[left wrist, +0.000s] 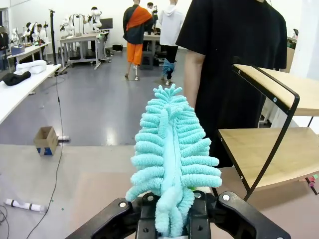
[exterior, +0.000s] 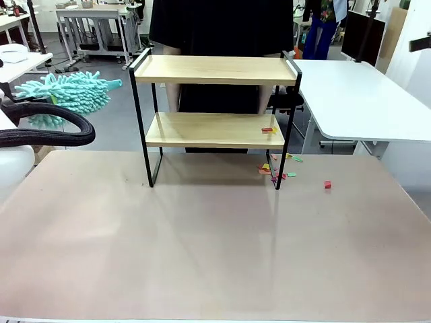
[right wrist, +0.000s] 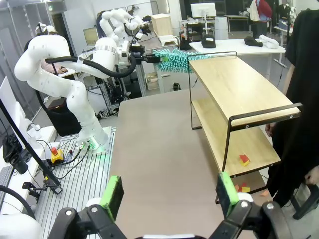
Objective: Clean the shelf.
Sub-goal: Hand the Duster back to the human.
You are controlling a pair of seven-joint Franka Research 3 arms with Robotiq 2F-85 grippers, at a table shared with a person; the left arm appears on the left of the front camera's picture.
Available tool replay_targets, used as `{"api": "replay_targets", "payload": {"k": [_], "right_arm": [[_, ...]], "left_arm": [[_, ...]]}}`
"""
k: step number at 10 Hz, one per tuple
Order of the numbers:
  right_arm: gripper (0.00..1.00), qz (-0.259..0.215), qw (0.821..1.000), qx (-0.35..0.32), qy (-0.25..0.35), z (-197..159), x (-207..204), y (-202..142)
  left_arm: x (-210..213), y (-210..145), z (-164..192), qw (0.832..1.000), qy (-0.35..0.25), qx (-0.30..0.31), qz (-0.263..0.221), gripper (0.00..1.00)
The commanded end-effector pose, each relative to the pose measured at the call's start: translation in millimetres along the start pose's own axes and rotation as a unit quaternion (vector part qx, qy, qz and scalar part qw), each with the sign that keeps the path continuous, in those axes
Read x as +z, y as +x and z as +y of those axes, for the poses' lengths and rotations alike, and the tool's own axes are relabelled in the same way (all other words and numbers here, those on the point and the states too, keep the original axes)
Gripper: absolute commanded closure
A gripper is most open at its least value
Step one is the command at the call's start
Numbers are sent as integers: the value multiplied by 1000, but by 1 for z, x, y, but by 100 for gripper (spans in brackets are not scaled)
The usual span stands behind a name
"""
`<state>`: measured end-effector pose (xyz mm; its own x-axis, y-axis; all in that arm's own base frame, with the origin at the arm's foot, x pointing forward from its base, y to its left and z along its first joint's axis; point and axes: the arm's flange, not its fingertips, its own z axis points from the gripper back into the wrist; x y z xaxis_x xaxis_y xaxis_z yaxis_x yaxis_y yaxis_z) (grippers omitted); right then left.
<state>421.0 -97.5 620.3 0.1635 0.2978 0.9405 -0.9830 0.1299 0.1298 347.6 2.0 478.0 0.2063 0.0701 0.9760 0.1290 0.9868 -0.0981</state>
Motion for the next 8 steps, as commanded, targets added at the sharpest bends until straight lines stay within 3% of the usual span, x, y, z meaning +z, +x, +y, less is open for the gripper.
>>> {"api": "replay_targets", "payload": {"k": [1, 8], "right_arm": [[0, 5, 1000, 5, 1, 4, 0, -1], [0, 5, 1000, 5, 1, 4, 0, -1]], "left_arm": [[0, 0, 0, 1000, -1, -3, 0, 83], [0, 0, 0, 1000, -1, -3, 0, 83]]}}
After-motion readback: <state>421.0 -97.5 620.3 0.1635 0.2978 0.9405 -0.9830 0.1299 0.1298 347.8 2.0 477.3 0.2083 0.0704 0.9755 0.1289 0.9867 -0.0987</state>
